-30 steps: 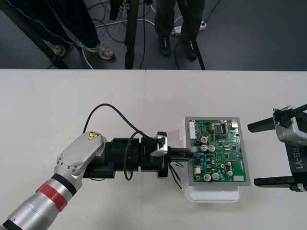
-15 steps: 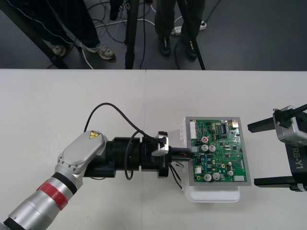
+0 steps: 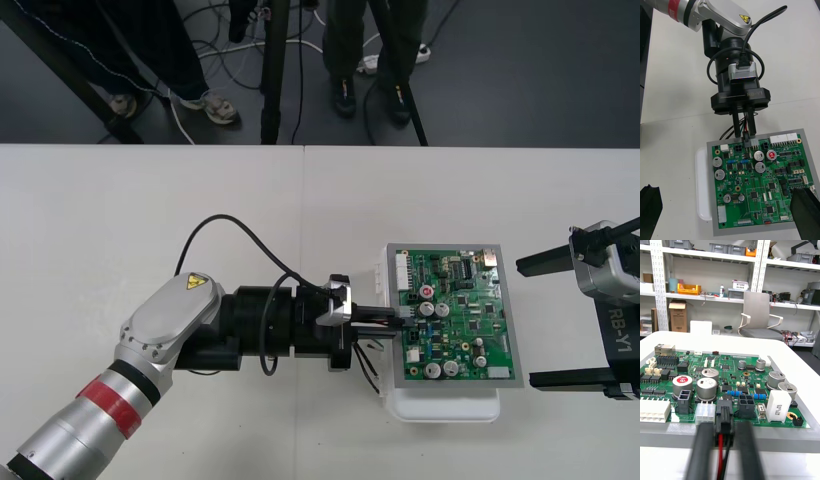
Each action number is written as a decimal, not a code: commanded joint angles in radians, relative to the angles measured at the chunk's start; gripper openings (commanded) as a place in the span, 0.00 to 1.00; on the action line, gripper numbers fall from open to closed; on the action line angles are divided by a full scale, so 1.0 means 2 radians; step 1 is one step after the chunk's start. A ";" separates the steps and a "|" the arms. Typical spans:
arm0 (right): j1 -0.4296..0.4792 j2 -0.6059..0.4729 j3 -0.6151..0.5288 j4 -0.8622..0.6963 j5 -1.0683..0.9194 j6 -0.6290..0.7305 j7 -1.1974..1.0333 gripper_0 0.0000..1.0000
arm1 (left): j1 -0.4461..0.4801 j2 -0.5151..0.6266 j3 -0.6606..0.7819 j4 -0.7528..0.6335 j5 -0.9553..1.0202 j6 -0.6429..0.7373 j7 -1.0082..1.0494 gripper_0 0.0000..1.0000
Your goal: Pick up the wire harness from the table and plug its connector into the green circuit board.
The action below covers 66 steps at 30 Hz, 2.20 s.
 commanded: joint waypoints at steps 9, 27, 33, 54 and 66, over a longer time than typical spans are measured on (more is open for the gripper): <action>-0.001 0.006 0.006 -0.005 0.004 -0.003 0.026 1.00 | -0.016 0.016 -0.024 -0.011 0.044 0.012 -0.025 0.50; -0.009 0.007 -0.002 0.000 0.007 -0.003 0.027 1.00 | -0.013 0.104 -0.021 -0.035 0.107 0.011 -0.015 0.50; -0.012 0.004 -0.005 0.001 0.004 -0.003 0.027 1.00 | -0.013 0.155 -0.021 -0.048 0.126 0.010 -0.009 0.50; 0.008 0.004 -0.008 0.050 -0.078 0.036 0.066 1.00 | -0.012 0.351 0.018 -0.217 0.162 0.009 0.126 0.50; 0.076 0.004 -0.009 0.064 -0.139 0.118 0.176 1.00 | -0.012 0.438 0.070 -0.327 0.192 0.020 0.238 0.50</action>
